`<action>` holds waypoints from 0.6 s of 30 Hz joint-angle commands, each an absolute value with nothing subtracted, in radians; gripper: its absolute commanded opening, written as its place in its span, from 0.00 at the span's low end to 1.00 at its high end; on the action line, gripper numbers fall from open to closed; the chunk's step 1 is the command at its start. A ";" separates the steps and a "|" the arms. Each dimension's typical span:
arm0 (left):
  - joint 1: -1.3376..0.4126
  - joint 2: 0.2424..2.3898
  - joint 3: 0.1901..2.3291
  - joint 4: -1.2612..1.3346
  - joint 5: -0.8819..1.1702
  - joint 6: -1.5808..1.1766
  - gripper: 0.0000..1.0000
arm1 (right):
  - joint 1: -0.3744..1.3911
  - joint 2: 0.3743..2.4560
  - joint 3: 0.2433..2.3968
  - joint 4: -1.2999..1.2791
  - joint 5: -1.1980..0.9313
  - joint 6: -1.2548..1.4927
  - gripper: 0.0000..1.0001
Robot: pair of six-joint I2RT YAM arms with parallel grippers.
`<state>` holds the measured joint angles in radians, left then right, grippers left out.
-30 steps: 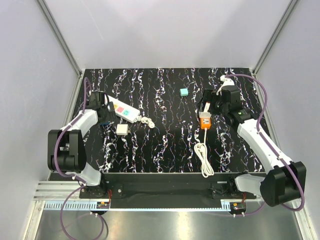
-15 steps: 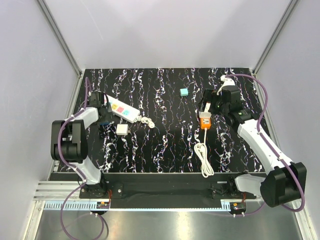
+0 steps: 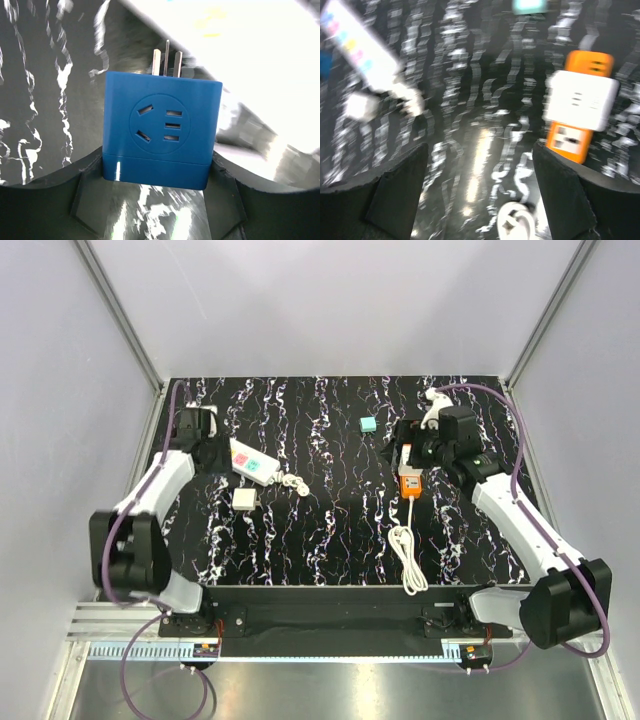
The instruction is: Insert the plug
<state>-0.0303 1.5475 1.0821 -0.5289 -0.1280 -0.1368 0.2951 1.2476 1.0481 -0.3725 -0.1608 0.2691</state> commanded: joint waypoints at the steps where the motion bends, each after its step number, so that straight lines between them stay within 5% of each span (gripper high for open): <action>1: -0.104 1.352 1.172 -0.574 0.103 -0.054 0.00 | 0.319 1.250 1.123 -0.339 -0.446 0.244 0.91; 9: -0.319 1.264 1.200 -0.543 1.044 0.179 0.00 | 0.319 1.180 1.057 -0.239 -0.895 0.206 0.93; 18: -0.370 1.276 1.230 -0.543 1.350 0.255 0.00 | 0.351 1.074 0.968 -0.078 -1.170 0.230 0.97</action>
<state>-0.3683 1.2800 1.1851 -0.5789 1.1645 0.1989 0.3317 1.0863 0.9661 -0.1673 -1.0401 0.2283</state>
